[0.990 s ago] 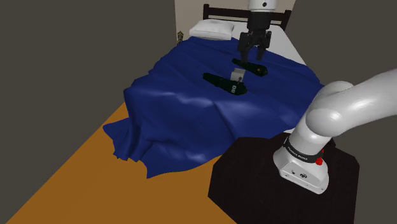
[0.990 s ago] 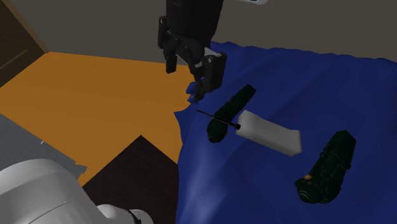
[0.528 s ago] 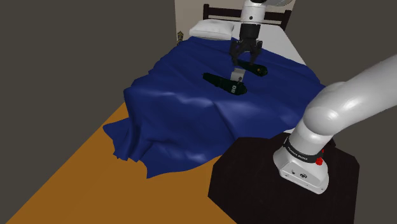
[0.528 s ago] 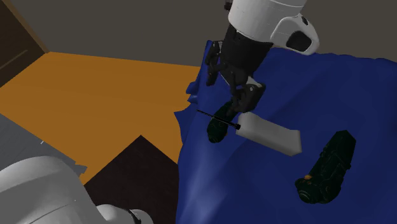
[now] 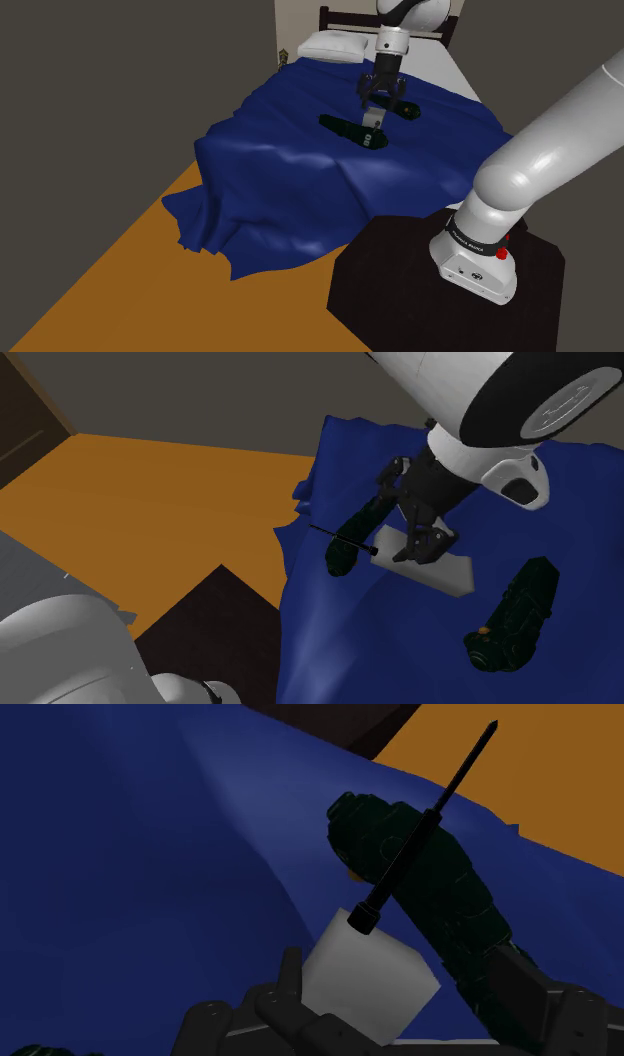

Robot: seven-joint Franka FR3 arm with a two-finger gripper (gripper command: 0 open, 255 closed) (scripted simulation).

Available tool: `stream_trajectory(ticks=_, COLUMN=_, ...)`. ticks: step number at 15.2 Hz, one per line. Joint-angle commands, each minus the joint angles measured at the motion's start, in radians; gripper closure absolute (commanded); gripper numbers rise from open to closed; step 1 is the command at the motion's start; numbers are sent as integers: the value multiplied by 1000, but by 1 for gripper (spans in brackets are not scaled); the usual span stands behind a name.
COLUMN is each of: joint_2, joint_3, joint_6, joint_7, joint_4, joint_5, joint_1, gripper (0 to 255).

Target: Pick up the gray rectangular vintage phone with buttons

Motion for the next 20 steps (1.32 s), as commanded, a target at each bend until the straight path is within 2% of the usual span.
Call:
stream_trajectory(ticks=1, joint_2=25, joint_3=-7, joint_6=28, joint_7=-6, joint_4=-5, joint_5=6, joint_1=-4, gripper=0)
stream_trajectory(ticks=8, joint_2=57, joint_3=-10, joint_6=104, joint_7=-25, joint_4=-51, joint_5=16, joint_1=-2, gripper=0)
stream_trajectory(ticks=9, joint_2=56, joint_3=-10, joint_6=105, joint_7=-24, joint_4=-54, joint_5=15, joint_1=-2, gripper=255)
stream_trajectory(ticks=18, joint_2=58, joint_3=-10, joint_6=104, joint_7=-25, joint_4=-51, joint_5=16, joint_1=-2, gripper=255)
stream_trajectory(ticks=20, joint_2=45, joint_3=-9, joint_6=77, joint_7=-18, joint_4=-35, joint_5=12, joint_1=-3, gripper=255)
